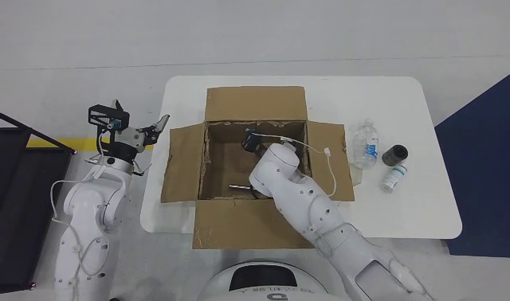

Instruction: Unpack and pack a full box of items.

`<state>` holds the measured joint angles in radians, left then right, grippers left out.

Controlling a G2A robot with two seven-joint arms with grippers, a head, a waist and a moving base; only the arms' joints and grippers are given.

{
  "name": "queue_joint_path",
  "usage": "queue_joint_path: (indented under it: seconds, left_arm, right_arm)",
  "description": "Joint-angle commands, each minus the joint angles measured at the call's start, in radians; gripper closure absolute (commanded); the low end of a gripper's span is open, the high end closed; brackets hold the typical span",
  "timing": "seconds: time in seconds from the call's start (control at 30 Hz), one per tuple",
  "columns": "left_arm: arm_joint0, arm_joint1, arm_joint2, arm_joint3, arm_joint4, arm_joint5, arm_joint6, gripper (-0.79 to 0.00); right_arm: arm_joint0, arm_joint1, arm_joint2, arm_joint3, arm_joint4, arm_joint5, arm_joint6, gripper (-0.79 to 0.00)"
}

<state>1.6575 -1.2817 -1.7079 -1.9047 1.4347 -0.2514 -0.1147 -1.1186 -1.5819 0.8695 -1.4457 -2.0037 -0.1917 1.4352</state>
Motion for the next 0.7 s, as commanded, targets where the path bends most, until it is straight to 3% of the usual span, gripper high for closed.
queue_joint_path:
  seconds: [0.0,0.6,0.67]
  left_arm:
    - [0.000,0.000,0.000,0.000,0.000,0.000,0.000,-0.785]
    - [0.000,0.000,0.000,0.000,0.000,0.000,0.000,-0.785]
    - [0.000,0.000,0.000,0.000,0.000,0.000,0.000,-0.785]
  right_arm:
    - [0.009,-0.004,0.001,0.024,-0.015,0.026,0.007,-0.252]
    - [0.071,-0.045,0.006,0.195,-0.044,0.135,0.020,-0.145]
    - [0.080,-0.050,0.004,0.214,-0.043,0.136,0.021,-0.018]
